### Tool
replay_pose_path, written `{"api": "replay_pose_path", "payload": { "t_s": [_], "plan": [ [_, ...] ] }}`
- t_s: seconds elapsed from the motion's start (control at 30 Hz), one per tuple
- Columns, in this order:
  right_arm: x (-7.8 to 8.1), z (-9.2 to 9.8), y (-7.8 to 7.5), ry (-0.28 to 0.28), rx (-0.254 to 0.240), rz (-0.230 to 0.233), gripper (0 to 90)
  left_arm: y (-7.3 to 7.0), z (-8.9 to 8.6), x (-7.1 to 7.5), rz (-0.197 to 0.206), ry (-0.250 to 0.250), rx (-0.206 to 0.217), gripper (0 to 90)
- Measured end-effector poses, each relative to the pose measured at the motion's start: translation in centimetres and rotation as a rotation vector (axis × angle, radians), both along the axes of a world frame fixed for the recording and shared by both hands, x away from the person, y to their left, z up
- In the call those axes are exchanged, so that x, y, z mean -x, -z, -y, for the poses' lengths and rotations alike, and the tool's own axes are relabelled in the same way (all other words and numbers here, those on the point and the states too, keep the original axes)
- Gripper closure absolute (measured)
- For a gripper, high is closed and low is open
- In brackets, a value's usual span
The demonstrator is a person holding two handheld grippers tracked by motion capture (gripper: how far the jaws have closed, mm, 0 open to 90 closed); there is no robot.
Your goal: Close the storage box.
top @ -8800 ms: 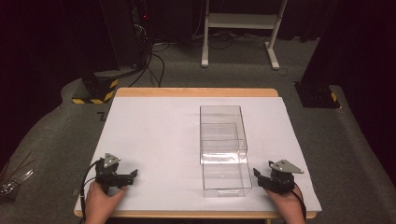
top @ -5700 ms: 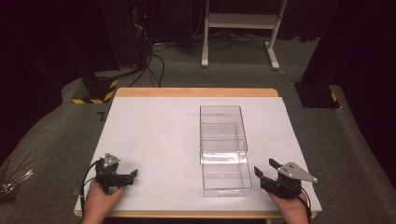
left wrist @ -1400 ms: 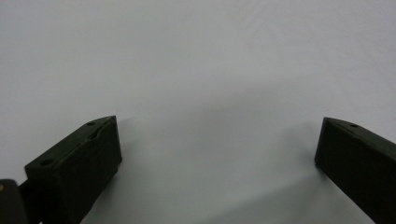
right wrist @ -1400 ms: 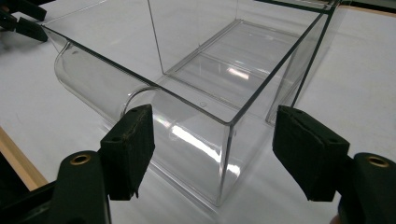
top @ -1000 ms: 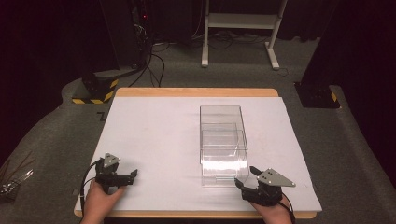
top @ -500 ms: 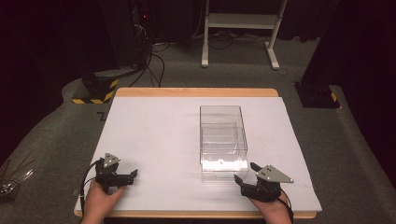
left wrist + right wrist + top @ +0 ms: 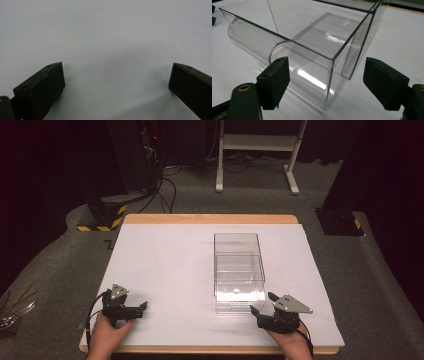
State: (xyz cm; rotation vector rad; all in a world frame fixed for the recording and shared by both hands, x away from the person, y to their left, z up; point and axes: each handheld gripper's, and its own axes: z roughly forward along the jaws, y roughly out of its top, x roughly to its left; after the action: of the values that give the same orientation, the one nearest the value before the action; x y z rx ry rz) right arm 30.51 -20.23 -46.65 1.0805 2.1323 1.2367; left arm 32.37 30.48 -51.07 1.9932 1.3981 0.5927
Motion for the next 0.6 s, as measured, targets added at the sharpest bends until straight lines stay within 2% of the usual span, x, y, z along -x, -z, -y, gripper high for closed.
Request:
{"api": "replay_pose_path", "payload": {
  "t_s": [0.27, 0.6],
  "plan": [
    [-0.27, -0.16, -0.07, 0.003, 0.016, -0.007, 21.7, 0.0, -0.01, 0.0, 0.0, 0.0, 0.0, 0.6],
    [-0.88, -0.1, -0.03, 0.014, 0.013, -0.008, 21.2, 0.0, -0.01, -0.01, 0.0, 0.0, 0.0, 0.6]
  ]
}}
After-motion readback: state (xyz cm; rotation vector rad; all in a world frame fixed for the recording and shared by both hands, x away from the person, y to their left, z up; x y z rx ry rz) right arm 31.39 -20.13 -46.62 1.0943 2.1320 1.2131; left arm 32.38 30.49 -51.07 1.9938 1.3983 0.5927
